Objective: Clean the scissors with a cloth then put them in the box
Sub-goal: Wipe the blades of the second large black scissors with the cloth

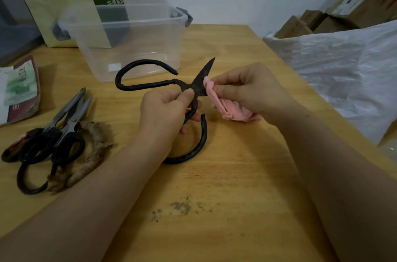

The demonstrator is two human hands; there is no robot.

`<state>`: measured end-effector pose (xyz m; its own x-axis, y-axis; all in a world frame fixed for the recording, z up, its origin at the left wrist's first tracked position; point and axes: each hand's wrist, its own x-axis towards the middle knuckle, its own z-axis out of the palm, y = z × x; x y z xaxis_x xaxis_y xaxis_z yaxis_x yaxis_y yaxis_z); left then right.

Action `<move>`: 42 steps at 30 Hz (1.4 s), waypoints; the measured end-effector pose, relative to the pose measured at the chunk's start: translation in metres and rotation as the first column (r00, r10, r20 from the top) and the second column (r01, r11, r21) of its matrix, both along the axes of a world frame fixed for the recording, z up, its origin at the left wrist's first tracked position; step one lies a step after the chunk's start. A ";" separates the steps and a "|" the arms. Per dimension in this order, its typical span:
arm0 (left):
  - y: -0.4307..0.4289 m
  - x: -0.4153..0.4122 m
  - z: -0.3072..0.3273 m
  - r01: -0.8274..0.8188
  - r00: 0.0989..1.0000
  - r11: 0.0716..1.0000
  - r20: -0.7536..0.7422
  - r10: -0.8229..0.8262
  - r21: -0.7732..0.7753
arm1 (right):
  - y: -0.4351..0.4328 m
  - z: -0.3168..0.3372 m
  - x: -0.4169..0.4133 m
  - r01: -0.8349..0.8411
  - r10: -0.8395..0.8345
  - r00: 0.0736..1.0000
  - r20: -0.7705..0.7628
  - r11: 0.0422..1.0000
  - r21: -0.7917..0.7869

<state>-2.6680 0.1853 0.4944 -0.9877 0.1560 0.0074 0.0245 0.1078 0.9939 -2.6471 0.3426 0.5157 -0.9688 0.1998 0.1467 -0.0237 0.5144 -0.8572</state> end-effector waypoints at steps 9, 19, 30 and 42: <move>0.003 0.006 0.007 0.001 0.997 0.990 0.071 -0.011 0.144 | -0.006 -0.006 -0.003 -0.027 0.022 0.999 -0.033 0.990 -0.138; 0.004 0.006 0.002 0.051 0.997 0.983 0.039 -0.059 0.174 | -0.002 -0.009 -0.008 0.130 -0.154 0.986 -0.066 0.952 -0.276; 0.006 0.004 0.006 0.022 0.993 0.973 0.106 -0.047 0.232 | -0.008 -0.006 -0.006 0.184 -0.174 0.982 0.068 0.842 -0.507; 0.001 0.000 0.000 0.088 0.988 0.993 0.122 -0.096 0.073 | -0.001 0.004 0.000 0.154 -0.101 0.947 -0.306 0.976 0.153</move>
<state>-2.6678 0.1858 0.4948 -0.9630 0.2498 -0.1013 -0.0933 0.0439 0.9947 -2.6470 0.3417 0.5201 -0.8451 0.2648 0.4645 -0.1857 0.6693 -0.7194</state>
